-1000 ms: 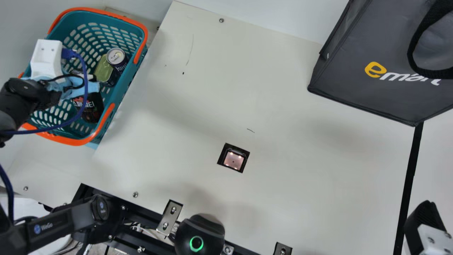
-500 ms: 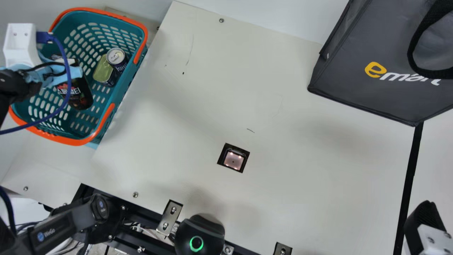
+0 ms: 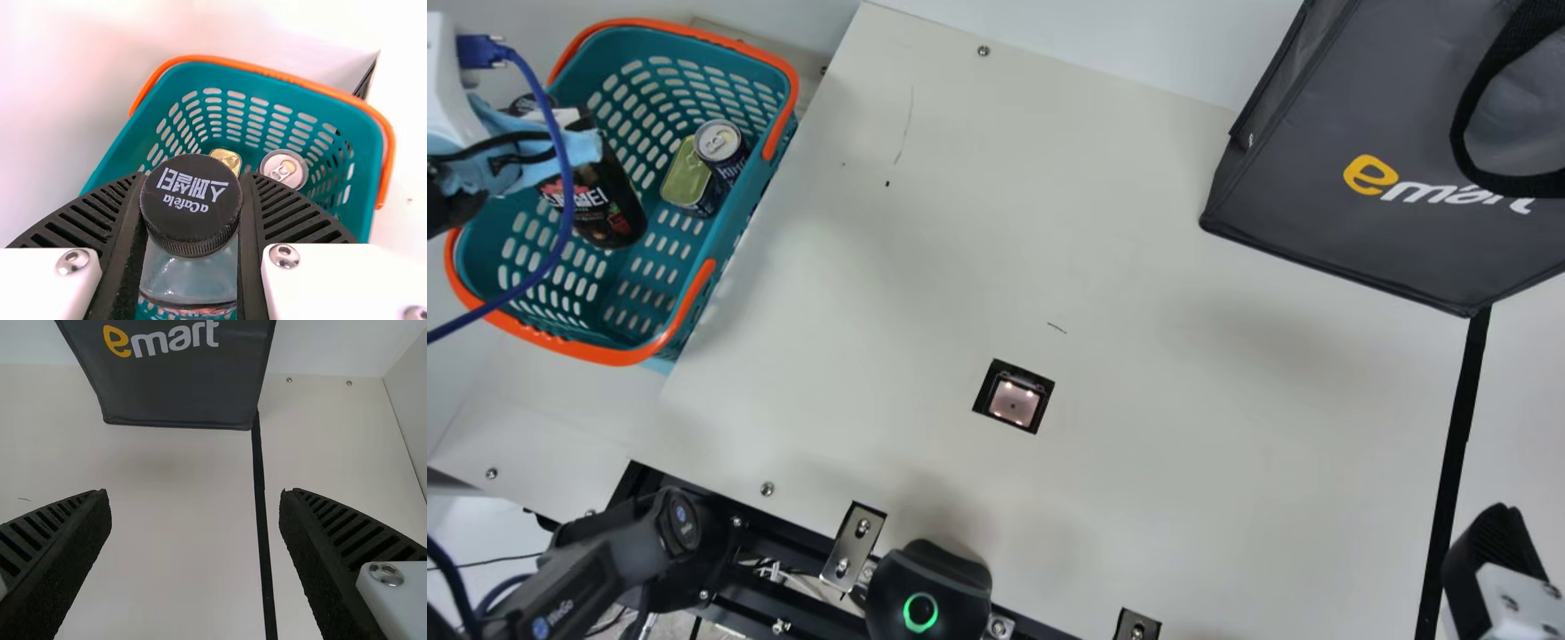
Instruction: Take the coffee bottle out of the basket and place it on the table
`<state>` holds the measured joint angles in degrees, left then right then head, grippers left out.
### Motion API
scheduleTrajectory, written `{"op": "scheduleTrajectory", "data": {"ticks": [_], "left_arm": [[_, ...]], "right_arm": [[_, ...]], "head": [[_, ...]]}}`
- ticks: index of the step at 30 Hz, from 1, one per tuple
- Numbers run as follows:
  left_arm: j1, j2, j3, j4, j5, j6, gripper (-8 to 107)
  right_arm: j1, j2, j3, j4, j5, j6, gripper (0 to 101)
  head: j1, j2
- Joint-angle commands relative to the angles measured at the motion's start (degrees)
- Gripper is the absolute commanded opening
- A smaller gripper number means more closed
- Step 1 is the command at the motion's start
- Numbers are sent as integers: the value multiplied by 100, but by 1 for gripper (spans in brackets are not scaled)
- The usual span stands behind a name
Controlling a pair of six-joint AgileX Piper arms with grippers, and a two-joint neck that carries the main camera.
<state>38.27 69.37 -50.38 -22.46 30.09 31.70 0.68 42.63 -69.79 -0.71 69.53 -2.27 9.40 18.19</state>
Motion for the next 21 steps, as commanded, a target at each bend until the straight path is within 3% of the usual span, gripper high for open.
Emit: {"op": "scheduleTrajectory", "data": {"ticks": [1,21], "left_arm": [[-33,-106,-57,69,91,-153,10],[-892,-871,-583,762,786,-1303,10]], "right_arm": [[0,0,0,0,0,0,91],[0,0,0,0,5,0,91]], "head": [[-148,23],[-148,23]]}}
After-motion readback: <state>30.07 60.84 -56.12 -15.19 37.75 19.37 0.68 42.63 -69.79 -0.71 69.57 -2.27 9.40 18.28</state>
